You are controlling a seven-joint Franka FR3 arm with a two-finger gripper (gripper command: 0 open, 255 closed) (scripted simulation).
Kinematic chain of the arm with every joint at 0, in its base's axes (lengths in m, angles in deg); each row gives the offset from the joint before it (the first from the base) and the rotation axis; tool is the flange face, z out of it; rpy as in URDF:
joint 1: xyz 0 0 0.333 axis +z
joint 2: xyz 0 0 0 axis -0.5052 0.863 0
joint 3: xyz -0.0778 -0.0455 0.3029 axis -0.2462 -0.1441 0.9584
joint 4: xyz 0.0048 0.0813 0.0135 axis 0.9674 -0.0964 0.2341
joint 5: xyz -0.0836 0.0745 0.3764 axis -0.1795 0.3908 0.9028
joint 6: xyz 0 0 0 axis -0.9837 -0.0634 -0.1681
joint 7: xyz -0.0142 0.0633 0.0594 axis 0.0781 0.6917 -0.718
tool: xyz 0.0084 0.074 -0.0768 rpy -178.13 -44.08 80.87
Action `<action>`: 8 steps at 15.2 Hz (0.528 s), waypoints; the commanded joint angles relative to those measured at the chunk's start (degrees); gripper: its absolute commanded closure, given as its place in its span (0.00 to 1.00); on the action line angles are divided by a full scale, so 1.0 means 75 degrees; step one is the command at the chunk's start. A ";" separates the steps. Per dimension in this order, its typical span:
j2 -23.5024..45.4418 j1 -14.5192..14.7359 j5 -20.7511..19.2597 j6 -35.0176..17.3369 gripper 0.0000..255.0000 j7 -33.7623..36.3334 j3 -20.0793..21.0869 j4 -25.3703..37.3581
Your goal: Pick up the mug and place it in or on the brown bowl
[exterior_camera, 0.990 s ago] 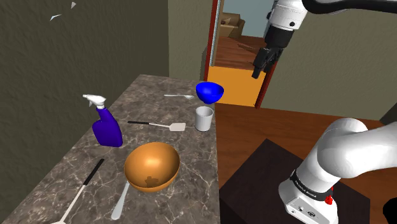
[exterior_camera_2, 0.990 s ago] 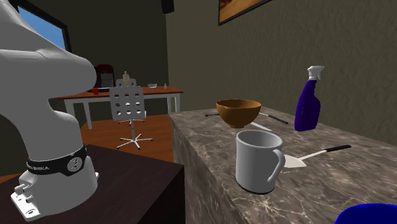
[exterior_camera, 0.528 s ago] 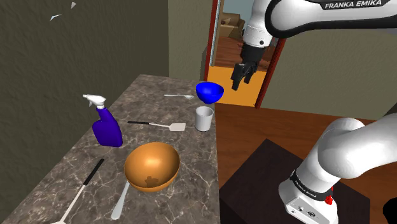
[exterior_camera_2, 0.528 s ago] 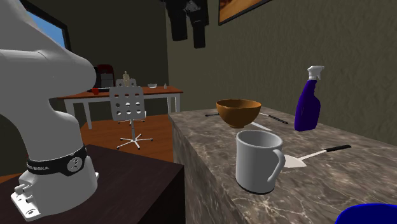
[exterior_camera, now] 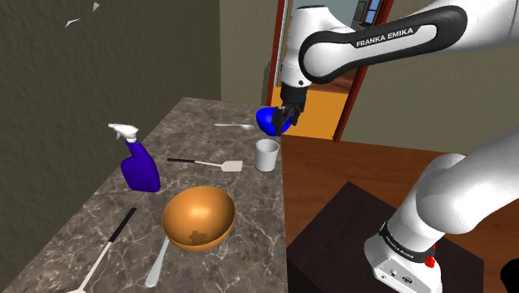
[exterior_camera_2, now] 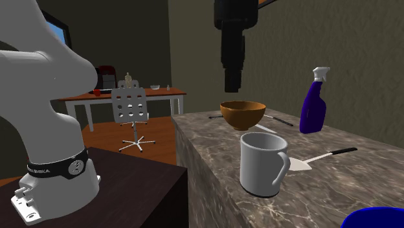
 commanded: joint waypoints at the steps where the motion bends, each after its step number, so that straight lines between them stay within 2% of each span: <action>1: 0.0506 0.0033 -0.0086 -0.0344 0.00 0.0112 0.0145 0.0086; 8: 0.2491 0.0132 -0.0656 -0.1251 0.00 0.0606 0.0538 0.0833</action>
